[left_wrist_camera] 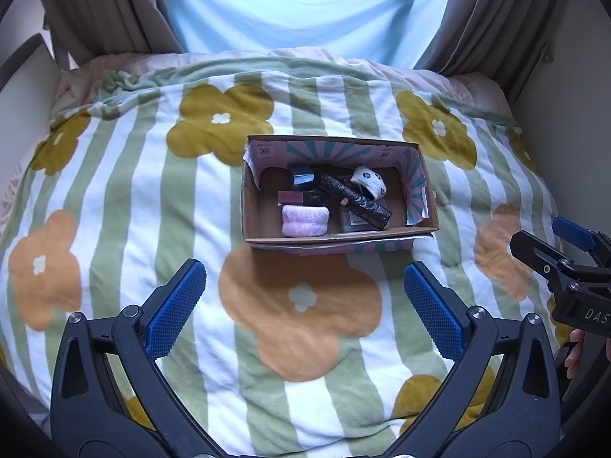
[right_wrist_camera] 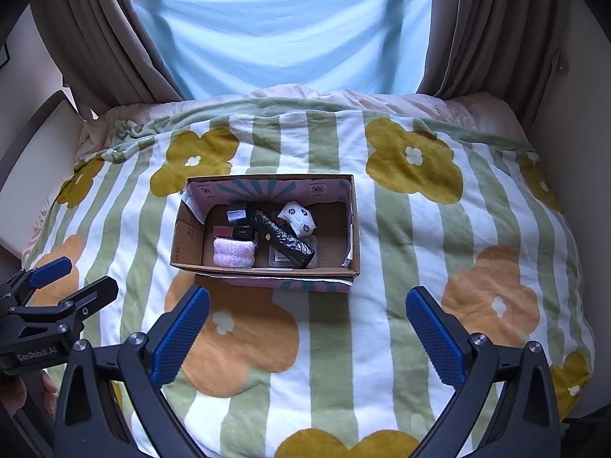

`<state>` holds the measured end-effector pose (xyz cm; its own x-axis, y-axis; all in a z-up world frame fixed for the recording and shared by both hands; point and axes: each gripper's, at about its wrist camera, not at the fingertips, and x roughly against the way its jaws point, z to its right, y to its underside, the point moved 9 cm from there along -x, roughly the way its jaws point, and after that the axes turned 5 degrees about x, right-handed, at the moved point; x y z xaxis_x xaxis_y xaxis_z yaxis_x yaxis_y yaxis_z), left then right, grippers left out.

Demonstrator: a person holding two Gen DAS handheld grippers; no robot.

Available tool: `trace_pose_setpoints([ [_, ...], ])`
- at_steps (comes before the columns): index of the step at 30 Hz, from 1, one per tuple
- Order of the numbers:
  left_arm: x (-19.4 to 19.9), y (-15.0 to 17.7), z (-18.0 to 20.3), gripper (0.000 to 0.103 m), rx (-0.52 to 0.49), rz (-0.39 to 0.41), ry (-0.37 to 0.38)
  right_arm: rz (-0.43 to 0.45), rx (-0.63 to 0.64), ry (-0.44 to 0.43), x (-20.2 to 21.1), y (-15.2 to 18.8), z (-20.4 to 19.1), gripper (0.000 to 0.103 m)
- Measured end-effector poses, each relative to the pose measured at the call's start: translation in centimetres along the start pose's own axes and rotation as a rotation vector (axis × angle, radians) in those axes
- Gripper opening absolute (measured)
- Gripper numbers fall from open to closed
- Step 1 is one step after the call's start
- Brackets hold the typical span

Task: Organize objects

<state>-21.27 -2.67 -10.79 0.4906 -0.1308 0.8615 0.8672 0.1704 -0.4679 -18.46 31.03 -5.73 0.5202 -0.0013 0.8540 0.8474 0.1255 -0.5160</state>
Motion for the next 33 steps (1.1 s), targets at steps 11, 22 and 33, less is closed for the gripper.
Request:
trace_pose_setpoints([
  [11,0.2,0.1,0.0,0.103,-0.008,-0.001,-0.008,0.0,0.0,-0.001,0.0,0.1,0.0,0.102],
  [22,0.6,0.1,-0.1,0.103,-0.008,0.006,-0.013,0.0,-0.002,0.0,0.2,0.2,-0.2,0.102],
  [33,2.2,-0.9,-0.7,0.103,0.0,0.092,-0.062,0.008,0.004,0.003,0.4,0.2,0.0,0.102],
])
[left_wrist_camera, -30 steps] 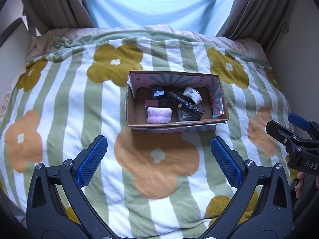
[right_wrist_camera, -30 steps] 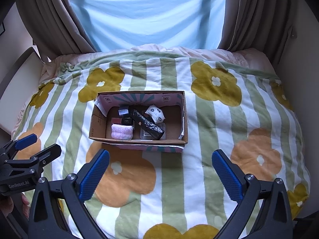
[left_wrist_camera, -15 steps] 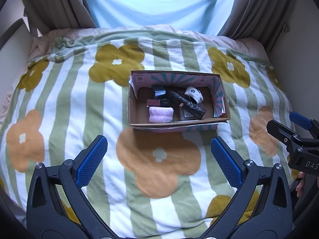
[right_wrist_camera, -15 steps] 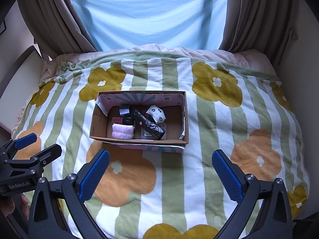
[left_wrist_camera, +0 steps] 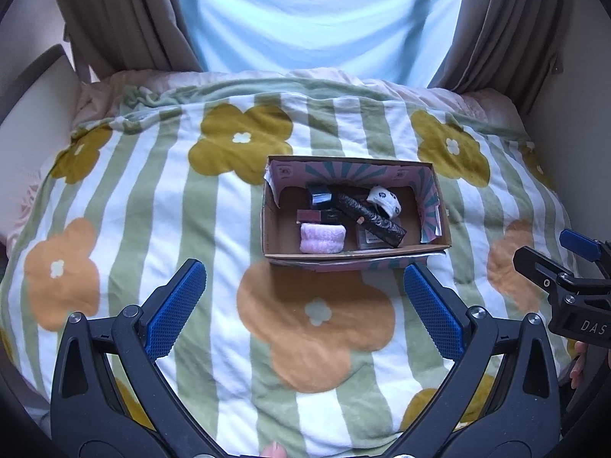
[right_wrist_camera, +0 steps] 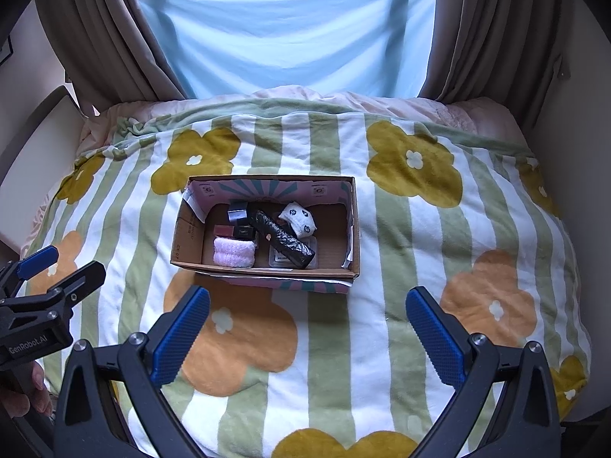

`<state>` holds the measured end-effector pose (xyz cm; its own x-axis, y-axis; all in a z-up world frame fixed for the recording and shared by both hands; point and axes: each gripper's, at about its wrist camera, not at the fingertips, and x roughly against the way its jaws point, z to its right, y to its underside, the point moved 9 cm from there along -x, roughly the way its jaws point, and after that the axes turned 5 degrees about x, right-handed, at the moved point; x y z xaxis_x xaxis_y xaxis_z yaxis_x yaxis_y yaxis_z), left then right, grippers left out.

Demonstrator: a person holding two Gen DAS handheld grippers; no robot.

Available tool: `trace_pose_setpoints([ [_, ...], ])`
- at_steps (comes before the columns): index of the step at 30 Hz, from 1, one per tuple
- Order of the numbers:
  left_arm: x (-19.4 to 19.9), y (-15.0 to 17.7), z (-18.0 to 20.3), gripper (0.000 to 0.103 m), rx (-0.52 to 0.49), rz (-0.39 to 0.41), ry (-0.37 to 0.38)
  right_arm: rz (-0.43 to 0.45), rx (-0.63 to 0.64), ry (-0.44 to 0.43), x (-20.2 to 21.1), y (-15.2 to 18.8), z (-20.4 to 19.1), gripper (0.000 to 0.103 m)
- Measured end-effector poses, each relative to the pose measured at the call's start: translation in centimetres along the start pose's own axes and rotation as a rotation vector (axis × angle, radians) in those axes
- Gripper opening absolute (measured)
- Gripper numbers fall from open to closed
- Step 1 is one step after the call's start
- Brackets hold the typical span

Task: Organize objects

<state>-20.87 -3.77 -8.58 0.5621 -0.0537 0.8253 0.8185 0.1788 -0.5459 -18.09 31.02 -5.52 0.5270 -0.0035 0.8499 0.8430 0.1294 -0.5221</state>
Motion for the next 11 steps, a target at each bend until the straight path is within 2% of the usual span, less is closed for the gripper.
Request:
trace_pose_setpoints([
  [3,0.37,-0.28,-0.4,0.103,-0.001,0.023,-0.03,0.002,0.003,0.001,0.06,-0.15,0.12,0.102],
  [11,0.76,-0.25,-0.37,0.103,-0.013,0.049,-0.038,0.002,0.003,0.001,0.06,-0.23,0.19,0.102],
])
